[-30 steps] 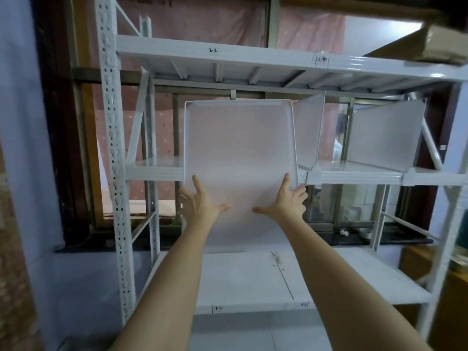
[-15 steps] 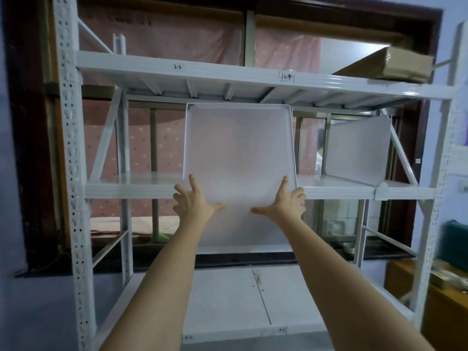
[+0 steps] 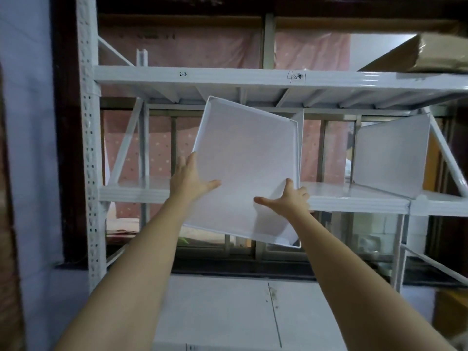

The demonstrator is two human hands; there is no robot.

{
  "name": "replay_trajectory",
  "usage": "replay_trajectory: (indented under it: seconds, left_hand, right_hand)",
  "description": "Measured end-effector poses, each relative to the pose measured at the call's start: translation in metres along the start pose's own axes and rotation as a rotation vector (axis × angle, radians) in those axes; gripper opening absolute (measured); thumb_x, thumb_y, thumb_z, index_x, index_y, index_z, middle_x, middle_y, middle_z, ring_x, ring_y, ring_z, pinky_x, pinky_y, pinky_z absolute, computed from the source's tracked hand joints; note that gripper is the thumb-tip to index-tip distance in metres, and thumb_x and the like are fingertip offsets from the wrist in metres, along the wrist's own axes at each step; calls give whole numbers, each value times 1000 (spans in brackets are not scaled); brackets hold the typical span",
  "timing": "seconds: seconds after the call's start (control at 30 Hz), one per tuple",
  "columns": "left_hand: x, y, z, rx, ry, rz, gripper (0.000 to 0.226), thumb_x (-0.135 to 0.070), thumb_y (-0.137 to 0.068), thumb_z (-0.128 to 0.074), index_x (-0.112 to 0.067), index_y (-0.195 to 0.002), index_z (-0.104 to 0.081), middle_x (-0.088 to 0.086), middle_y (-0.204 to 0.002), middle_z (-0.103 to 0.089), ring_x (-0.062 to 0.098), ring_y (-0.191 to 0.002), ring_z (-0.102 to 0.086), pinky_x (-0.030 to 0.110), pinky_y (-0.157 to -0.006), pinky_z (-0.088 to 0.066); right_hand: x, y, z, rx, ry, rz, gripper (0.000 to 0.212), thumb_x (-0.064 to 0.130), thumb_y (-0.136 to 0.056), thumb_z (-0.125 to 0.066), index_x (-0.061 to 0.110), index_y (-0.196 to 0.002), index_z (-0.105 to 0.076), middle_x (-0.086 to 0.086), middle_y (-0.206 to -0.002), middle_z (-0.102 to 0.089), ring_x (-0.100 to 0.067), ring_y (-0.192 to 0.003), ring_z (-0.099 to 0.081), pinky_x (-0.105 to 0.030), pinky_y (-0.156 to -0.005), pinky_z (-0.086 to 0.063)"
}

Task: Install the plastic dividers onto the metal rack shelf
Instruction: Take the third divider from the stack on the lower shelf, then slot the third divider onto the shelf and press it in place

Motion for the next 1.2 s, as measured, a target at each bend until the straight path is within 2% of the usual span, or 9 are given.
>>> replay_trajectory:
  seconds: [0.27, 0.33, 0.4, 0.5, 0.6, 0.7, 0.83, 0.97, 1.2]
  left_hand:
    - [11, 7, 16, 94, 259, -124, 95, -19, -74, -79, -16, -150, -23, 4, -153, -24, 23, -137, -31, 34, -105, -37]
    - [13, 5, 16, 95, 391, -66, 91, -6, -76, -76, -18, -150, -24, 2, -152, -22, 26, -129, -40, 28, -76, -57]
    - [13, 0, 18, 99, 515, -15, 89, 1, -76, -73, -19, -149, -27, 1, -150, -26, 24, -110, -51, 20, -49, -55]
    - [15, -9, 22, 77, 577, 0, 87, 4, -76, -73, -18, -148, -31, 2, -150, -30, 24, -104, -53, 19, -43, -53]
    - [13, -12, 26, 64, 626, 2, 85, 6, -76, -72, -16, -148, -32, 2, -149, -33, 30, -114, -52, 22, -48, -55]
    - [6, -11, 28, 72, 629, -37, 80, 7, -77, -70, -15, -146, -35, 0, -143, -41, 20, -114, -50, 30, -74, -54]
    - [4, -16, 26, 68, 567, -71, 78, 3, -77, -72, -16, -145, -38, 2, -144, -40, 24, -125, -45, 31, -91, -47]
    - [1, -19, 32, 83, 547, -47, 76, -2, -79, -71, -22, -144, -38, 1, -138, -46, 24, -120, -47, 38, -96, -47]
    - [-28, -37, 56, 146, 545, -150, 68, 5, -82, -64, -24, -141, -45, 0, -144, -43, 17, -123, -47, 19, -80, -48]
  right_hand:
    - [-5, -8, -8, 40, -9, 5, 109, 78, -67, -64, 17, -148, -24, -19, -146, -31, -35, -135, -31, -51, -105, -36]
    - [-1, -7, -10, 45, -23, 21, 107, 76, -69, -63, 17, -148, -23, -19, -146, -31, -36, -135, -31, -50, -104, -35]
    - [0, -7, -12, 49, -50, 49, 108, 76, -69, -64, 19, -150, -21, -19, -149, -27, -36, -137, -28, -50, -107, -33]
    - [5, -7, -14, 3, -13, 141, 108, 77, -69, -62, 21, -151, -20, -19, -154, -21, -37, -142, -21, -52, -111, -28]
    - [20, 2, -17, -19, 68, 376, 110, 76, -70, -62, 26, -154, -14, -15, -161, -6, -34, -148, -6, -55, -117, -12]
    - [45, 16, -22, 76, 65, 645, 118, 73, -67, -68, 31, -156, -1, -11, -163, 8, -31, -150, 6, -56, -119, -4]
    - [76, 34, -39, 98, 362, 874, 131, 73, -66, -69, 30, -151, 21, -15, -159, 21, -35, -146, 19, -59, -115, 0]
    - [85, 36, -52, 51, 396, 829, 128, 50, -74, -75, 25, -150, 26, -17, -158, 23, -40, -145, 18, -65, -114, -10]
    - [91, 32, -42, 57, 162, 808, 127, 41, -74, -76, 28, -150, 25, -11, -160, 22, -36, -148, 9, -54, -112, -30]
Point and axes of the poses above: each hand's wrist, its own y-axis away from the middle knuckle, its own z-axis out of the back of the hand, x = y × z, the point moved 1 cm from there along -y, towards the middle knuckle
